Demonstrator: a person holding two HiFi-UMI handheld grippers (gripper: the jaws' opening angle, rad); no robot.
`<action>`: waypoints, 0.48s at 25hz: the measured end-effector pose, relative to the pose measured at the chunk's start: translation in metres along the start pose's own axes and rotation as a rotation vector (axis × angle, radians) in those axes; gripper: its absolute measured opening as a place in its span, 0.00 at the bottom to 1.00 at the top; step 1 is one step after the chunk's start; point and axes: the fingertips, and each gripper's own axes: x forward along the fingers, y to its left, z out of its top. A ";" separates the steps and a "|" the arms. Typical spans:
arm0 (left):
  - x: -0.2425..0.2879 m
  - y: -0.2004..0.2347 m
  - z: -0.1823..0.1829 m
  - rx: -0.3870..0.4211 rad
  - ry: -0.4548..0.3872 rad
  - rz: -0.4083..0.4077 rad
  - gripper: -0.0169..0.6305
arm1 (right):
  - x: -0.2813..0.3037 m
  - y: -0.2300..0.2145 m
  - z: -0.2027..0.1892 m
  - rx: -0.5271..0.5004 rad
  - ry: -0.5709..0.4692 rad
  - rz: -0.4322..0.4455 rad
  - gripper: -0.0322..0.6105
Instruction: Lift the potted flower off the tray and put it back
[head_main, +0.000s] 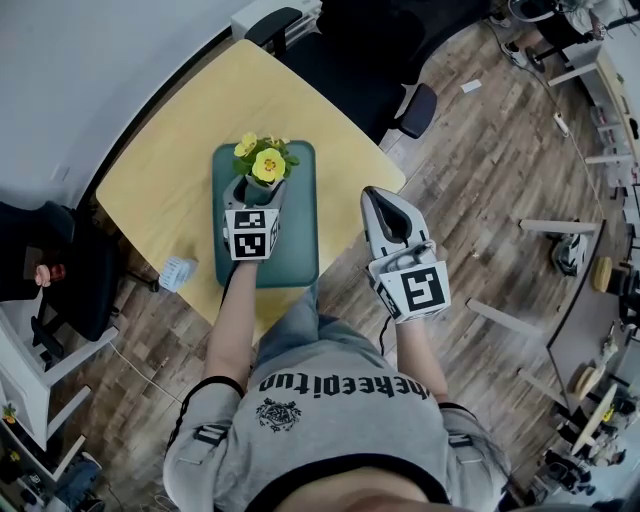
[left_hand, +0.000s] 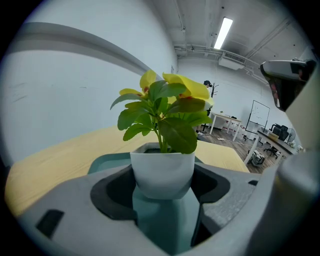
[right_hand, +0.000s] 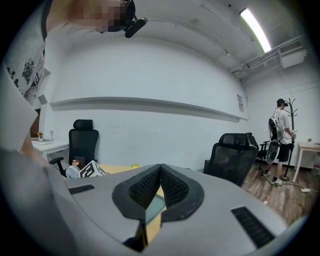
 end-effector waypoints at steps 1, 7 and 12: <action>0.001 0.001 -0.001 -0.001 0.002 0.000 0.55 | 0.001 0.001 -0.001 0.001 0.002 0.002 0.05; 0.002 0.003 -0.008 0.010 0.003 0.002 0.55 | 0.006 0.005 -0.004 0.001 0.010 0.009 0.05; 0.002 0.003 -0.018 0.013 0.017 0.003 0.55 | 0.006 0.007 -0.004 0.000 0.014 0.011 0.05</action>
